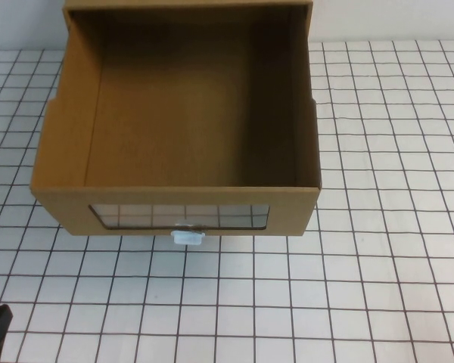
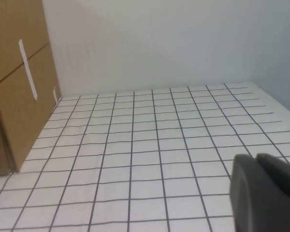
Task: Open the shoe box
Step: 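Pull the top drawer of the cardboard box fully open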
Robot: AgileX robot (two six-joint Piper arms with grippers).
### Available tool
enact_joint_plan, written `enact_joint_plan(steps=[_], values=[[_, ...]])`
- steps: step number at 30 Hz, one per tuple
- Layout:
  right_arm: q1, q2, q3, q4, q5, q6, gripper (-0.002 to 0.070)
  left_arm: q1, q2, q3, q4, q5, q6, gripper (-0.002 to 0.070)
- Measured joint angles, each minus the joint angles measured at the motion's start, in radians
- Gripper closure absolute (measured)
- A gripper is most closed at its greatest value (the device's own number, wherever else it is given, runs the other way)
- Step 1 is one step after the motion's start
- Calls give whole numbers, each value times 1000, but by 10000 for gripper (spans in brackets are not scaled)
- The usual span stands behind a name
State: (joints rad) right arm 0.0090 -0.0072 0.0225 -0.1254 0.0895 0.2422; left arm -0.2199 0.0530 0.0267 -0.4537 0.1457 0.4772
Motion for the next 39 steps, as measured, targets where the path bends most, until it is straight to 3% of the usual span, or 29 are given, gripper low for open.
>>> enact_joint_plan(steps=[8,13,16,39], values=[[0,0,0,44,13,-19,689,0,0,0,0,2,0,677],[0,0,0,298,118,-339,689,0,0,0,0,2,0,677],[0,0,0,331,218,-412,689,0,0,0,0,2,0,677],[0,0,0,418,275,-440,689,0,0,0,0,4,0,677]])
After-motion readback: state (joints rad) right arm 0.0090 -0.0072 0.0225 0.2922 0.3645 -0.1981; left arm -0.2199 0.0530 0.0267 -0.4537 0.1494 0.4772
